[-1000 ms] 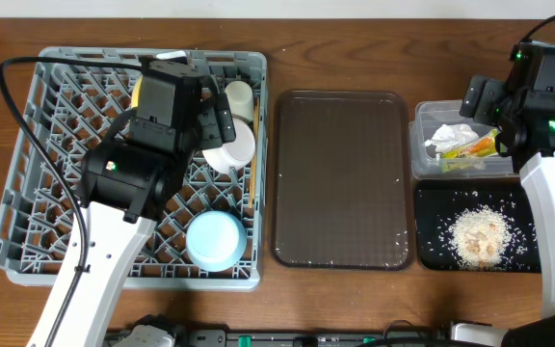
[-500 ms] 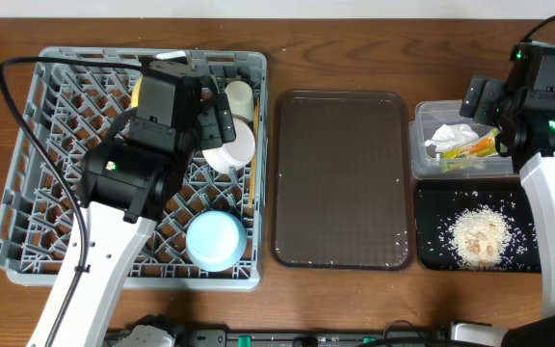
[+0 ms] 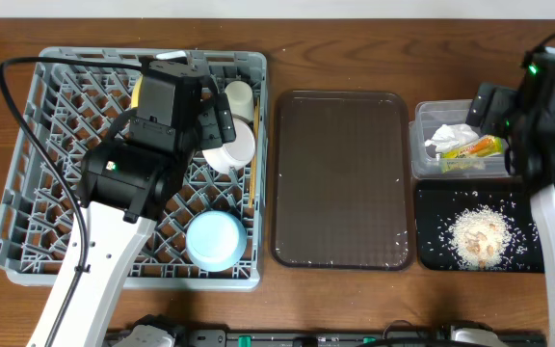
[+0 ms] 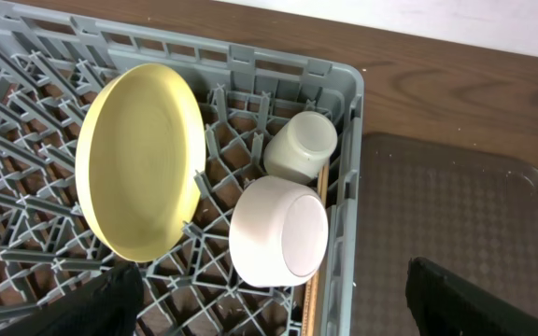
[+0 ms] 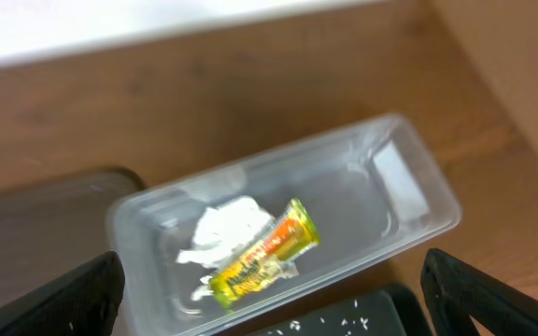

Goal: Sort waste into correct bins and load items into the dishwasher rack

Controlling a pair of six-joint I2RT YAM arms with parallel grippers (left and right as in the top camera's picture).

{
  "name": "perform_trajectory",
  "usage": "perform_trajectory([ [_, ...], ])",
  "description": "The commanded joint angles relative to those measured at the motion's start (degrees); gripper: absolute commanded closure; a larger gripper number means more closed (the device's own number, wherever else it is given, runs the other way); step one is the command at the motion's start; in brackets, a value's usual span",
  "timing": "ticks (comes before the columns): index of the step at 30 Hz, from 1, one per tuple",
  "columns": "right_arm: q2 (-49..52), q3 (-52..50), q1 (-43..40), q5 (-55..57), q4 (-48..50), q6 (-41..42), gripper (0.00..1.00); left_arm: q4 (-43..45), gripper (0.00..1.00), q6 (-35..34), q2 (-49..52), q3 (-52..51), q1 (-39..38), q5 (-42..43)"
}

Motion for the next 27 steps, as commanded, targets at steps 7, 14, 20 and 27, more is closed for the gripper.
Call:
perform_trajectory([
  [7,-26.25,0.48,9.57,2.95,-0.57,-3.43,0.01,-0.17,0.09,-0.72,0.15,0.09,0.20,0.52],
  [14,-42.71,0.46,13.22,0.04,-5.40,-3.85,0.01,-0.17,0.09,-0.72,0.15,0.09,0.20,0.52],
  [20,-54.36,-3.39,12.85,-1.42,-7.78,-3.85,0.01,-0.17,0.09,-0.72,0.15,0.09,0.20,0.52],
  [27,-66.69,-19.78,10.08,-4.70,-0.90,-3.82,0.01,-0.17,0.09,-0.72,0.15,0.09,0.20,0.52],
])
